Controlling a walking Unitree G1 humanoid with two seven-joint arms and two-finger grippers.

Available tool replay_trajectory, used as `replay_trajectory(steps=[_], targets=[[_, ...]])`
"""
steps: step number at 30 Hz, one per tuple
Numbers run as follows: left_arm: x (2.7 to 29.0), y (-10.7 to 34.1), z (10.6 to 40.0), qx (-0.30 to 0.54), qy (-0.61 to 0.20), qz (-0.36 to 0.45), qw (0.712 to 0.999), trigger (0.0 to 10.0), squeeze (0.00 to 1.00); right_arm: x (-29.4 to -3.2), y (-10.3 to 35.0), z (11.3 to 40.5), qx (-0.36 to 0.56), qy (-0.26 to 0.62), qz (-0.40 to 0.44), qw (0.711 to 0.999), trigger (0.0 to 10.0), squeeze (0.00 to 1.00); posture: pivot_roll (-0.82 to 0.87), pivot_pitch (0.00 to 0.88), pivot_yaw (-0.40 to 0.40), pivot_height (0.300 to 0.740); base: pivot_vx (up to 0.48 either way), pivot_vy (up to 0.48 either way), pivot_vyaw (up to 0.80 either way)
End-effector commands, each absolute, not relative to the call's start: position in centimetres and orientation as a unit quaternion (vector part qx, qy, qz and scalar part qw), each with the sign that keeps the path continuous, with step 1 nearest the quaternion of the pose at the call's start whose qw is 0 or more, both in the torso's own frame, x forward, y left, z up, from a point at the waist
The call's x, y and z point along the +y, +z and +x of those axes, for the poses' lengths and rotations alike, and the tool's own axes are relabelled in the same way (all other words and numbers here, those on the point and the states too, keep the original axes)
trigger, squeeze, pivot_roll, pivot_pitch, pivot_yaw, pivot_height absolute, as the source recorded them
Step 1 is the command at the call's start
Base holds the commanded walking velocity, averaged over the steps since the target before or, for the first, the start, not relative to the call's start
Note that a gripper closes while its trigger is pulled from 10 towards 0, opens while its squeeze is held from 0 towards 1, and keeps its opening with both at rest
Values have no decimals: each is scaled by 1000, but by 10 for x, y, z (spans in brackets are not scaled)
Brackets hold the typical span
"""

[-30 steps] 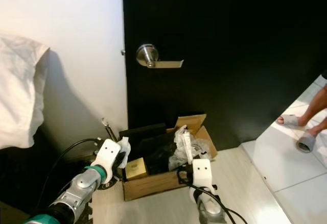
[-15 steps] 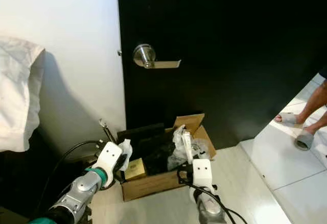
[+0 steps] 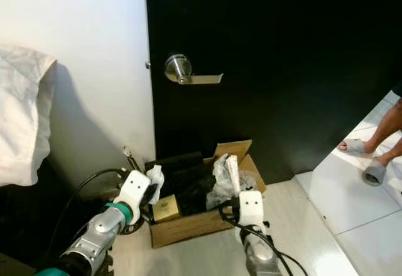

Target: Clean up the room

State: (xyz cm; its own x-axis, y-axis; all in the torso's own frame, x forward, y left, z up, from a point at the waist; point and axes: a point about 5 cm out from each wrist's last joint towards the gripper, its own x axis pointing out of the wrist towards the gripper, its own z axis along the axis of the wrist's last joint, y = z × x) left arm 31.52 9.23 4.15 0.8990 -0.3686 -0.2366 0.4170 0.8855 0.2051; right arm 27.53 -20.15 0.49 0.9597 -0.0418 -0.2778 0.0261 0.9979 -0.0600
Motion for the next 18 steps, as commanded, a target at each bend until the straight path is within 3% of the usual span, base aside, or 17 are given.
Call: replay_trajectory(steps=[1,2,3,9,10,18], targets=[[83,75,339,45,-195,145,969,10000,0,-216,25,289,100,-46,-20,994,10000,0,-63,30,10,740,0,0,0],[83,75,339,45,-195,145,969,10000,0,-216,25,289,100,-46,-20,994,10000,0,-63,30,10,740,0,0,0],[78,99,358,35,-182,159,970,10000,0,-219,38,300,79,-49,-19,995,10000,0,-68,35,10,740,0,0,0],[73,121,376,49,-161,168,971,10000,0,-211,44,308,68,-36,-15,997,10000,0,-67,42,12,740,0,0,0],[71,122,378,55,-154,171,972,10000,1000,-205,43,307,70,-29,-15,997,10000,0,-78,52,18,740,0,0,0],[66,107,370,85,-187,150,967,10000,1000,-201,37,302,77,-24,-14,997,10000,0,-79,58,16,740,0,0,0]])
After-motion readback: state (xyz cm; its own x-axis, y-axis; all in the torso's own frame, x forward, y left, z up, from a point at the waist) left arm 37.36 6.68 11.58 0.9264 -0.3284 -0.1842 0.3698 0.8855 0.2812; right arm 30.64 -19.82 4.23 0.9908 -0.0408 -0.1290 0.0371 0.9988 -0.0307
